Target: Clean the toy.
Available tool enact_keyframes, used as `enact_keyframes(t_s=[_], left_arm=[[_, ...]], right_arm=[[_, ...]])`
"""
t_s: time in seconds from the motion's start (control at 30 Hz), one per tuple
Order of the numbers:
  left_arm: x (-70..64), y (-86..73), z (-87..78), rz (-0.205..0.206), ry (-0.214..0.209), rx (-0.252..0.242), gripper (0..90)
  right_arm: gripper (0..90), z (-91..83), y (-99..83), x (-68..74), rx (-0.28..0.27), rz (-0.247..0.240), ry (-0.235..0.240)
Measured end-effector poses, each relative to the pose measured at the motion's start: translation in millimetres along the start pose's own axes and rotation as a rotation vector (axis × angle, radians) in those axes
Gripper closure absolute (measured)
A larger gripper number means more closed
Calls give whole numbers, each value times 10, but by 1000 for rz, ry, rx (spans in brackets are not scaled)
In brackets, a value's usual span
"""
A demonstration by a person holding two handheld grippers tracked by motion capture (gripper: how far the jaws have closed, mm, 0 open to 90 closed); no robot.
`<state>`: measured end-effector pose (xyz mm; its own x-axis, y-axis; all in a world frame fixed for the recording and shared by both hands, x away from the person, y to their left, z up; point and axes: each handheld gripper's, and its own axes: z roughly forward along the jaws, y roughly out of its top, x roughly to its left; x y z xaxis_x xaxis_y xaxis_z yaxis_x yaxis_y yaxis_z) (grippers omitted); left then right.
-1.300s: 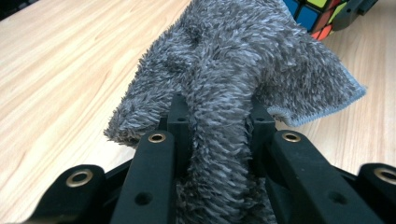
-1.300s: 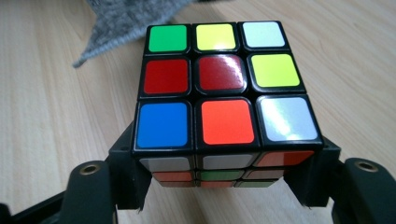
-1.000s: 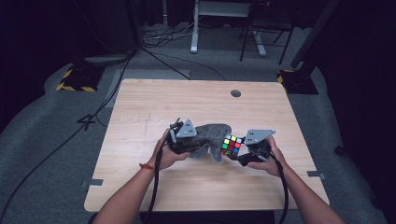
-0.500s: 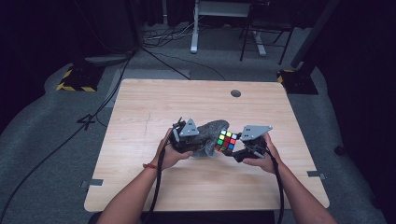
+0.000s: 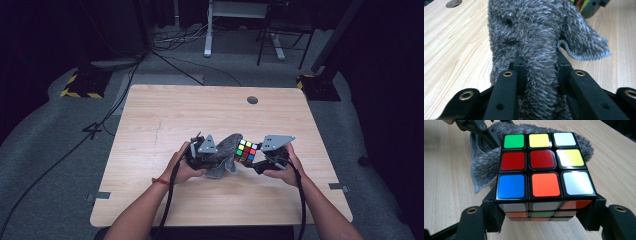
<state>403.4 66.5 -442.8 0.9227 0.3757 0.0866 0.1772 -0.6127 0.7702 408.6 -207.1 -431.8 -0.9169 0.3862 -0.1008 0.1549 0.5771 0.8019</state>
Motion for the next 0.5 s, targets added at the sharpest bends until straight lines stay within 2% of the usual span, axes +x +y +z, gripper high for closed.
enact_keyframes(t_s=[0.1,0.23,0.3,0.33,0.37,0.5], left_arm=[[-7,7,-18,8,-9,-4,709],[-12,22,-85,35,-61,-37,711],[-11,25,-98,37,-60,-42,711],[-2,22,-122,25,-64,-64,710],[-2,22,-122,25,-64,-64,710],[25,24,-193,-9,-42,-133,711]], right_arm=[[340,-24,-10,-16,-1,5,-12],[340,-36,-26,-39,3,20,-16],[340,-30,-28,-36,11,16,-18],[340,-18,-25,-23,19,11,-16],[340,-18,-25,-23,19,11,-16],[340,14,-20,16,37,-5,24]])
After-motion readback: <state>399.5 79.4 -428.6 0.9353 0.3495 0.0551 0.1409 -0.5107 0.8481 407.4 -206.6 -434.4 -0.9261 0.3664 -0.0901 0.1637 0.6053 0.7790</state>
